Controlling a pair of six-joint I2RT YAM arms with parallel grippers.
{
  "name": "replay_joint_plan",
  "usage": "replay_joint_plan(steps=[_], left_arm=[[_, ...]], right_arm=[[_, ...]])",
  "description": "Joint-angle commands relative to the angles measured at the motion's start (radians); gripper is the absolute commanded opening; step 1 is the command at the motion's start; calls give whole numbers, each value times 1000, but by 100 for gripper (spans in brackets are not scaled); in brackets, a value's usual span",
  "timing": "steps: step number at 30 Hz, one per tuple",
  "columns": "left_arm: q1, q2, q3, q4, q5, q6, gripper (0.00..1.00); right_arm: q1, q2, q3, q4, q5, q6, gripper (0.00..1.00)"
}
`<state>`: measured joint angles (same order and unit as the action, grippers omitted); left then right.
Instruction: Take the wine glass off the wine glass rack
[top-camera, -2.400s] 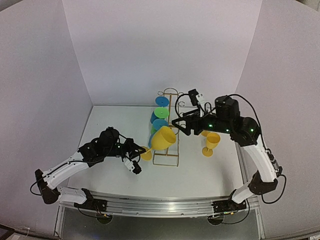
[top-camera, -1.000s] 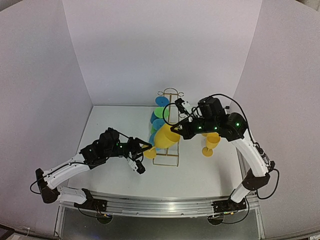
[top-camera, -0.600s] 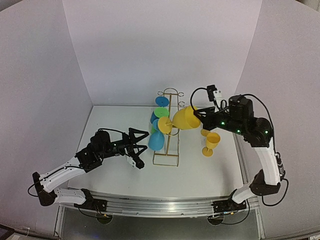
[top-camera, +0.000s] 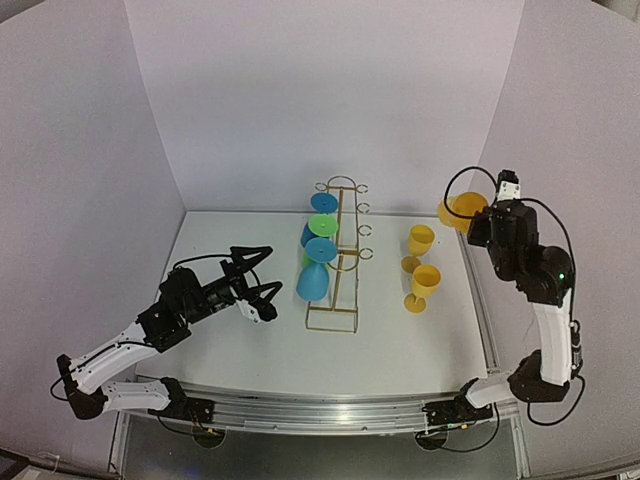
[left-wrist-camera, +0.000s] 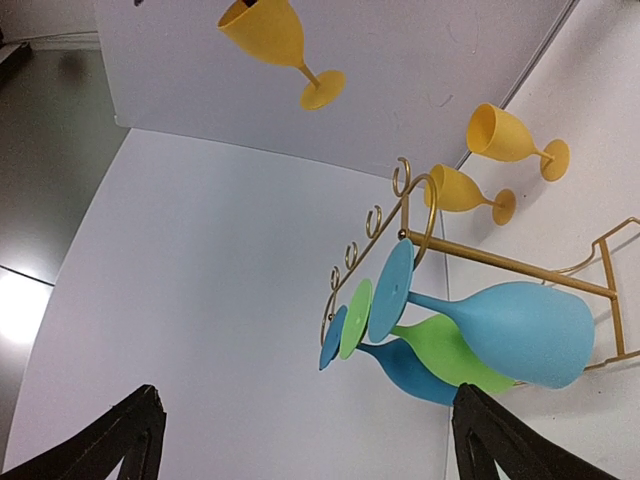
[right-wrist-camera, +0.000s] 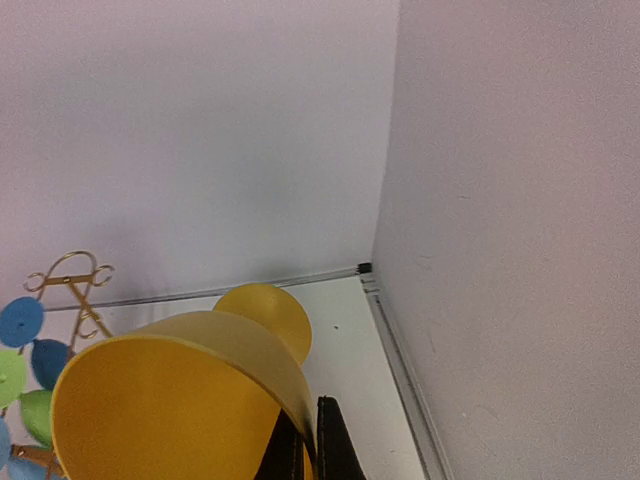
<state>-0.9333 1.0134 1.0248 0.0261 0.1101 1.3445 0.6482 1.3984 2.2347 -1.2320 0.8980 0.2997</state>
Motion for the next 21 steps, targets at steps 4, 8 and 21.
replay_joint_plan(steps=[4,8,21], left_arm=[[-5,-35,-11,-5,-27,-103,100],[-3,-51,-30,-15,-47,-125,100],[11,-39,-24,-44,-58,-166,99]], right_arm=[[-392,182,3,-122,-302,-9,0],[-512,253,-6,-85,-422,-19,0],[-718,309,-320,180,-650,-43,0]])
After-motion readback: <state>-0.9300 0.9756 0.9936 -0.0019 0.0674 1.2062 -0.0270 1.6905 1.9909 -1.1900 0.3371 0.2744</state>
